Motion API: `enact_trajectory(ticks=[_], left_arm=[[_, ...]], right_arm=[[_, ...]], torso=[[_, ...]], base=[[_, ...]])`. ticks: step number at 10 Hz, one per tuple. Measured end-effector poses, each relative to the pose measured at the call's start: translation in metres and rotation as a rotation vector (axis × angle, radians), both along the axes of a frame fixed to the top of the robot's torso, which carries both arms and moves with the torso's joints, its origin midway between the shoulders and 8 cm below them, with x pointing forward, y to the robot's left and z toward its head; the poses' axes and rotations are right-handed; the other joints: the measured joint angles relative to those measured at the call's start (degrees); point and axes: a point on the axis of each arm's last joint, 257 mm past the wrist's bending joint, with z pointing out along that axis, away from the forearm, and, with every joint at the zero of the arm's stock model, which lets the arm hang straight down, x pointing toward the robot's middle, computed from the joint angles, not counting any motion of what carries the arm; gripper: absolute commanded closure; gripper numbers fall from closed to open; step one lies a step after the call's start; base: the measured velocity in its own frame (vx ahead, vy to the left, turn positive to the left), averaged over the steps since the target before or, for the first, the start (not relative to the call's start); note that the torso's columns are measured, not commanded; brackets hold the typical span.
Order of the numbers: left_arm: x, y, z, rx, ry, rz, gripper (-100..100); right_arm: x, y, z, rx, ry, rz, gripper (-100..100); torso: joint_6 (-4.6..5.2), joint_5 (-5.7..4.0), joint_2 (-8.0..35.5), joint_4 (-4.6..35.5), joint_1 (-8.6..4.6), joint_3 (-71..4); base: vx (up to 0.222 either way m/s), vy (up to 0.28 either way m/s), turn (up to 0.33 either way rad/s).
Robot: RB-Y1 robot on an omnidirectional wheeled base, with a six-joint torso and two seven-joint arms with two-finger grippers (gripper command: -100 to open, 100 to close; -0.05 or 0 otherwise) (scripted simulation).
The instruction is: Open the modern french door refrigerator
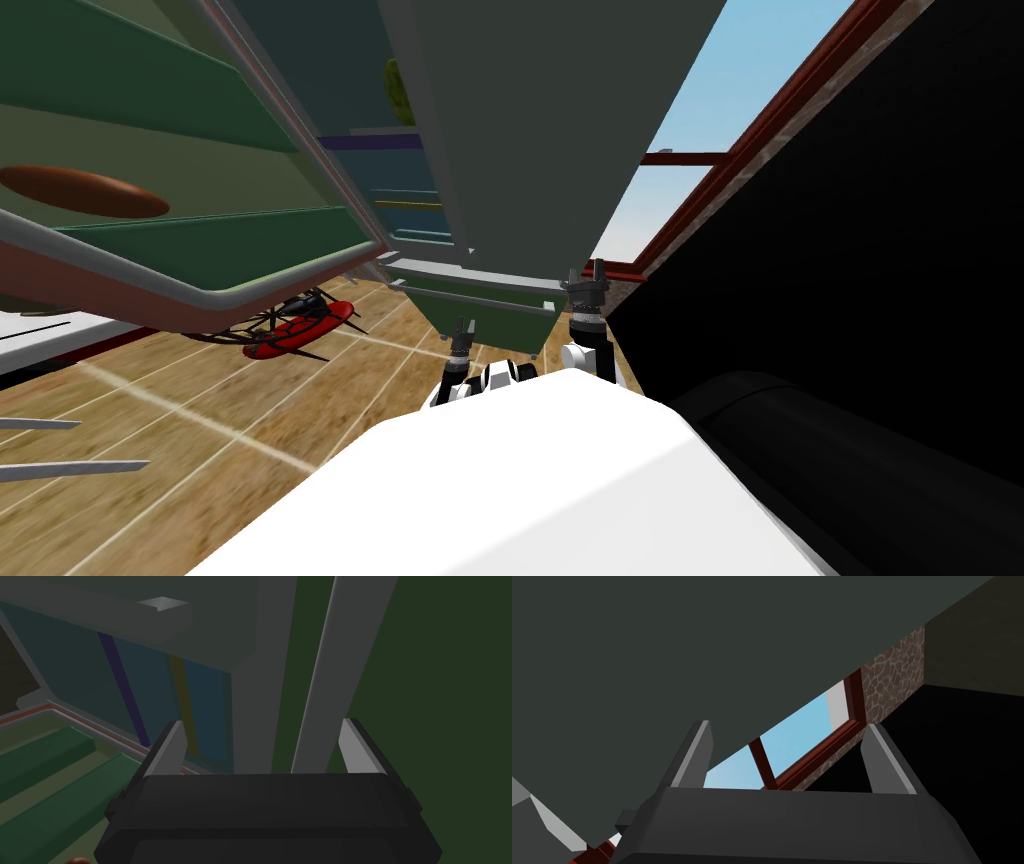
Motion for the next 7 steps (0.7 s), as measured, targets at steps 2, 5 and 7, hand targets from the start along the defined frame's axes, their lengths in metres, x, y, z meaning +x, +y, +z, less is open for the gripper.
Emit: enact_trajectory(ticks=[2, 5, 7], left_arm=[[-0.003, -0.011, -0.010, 0.007, 0.007, -0.023, -100], [-0.007, -0.022, -0.026, 0.024, 0.024, -0.048, -100], [-0.008, -0.027, -0.034, 0.032, 0.031, -0.061, -100]], right_arm=[[0.000, 0.000, 0.000, 0.000, 0.000, 0.000, 0], [0.000, 0.000, 0.000, 0.000, 0.000, 0.000, 0], [0.000, 0.000, -0.002, 0.001, 0.005, 0.001, 0]], torso=[[0.00, -0.01, -0.16, -0.04, -0.06, -0.09], [0.00, -0.04, -0.19, -0.05, -0.18, -0.11], [-0.03, 0.04, -0.20, 0.02, -0.12, -0.18]], base=[[0.079, -0.034, 0.034], [0.078, -0.048, 0.030], [0.057, -0.026, 0.024]])
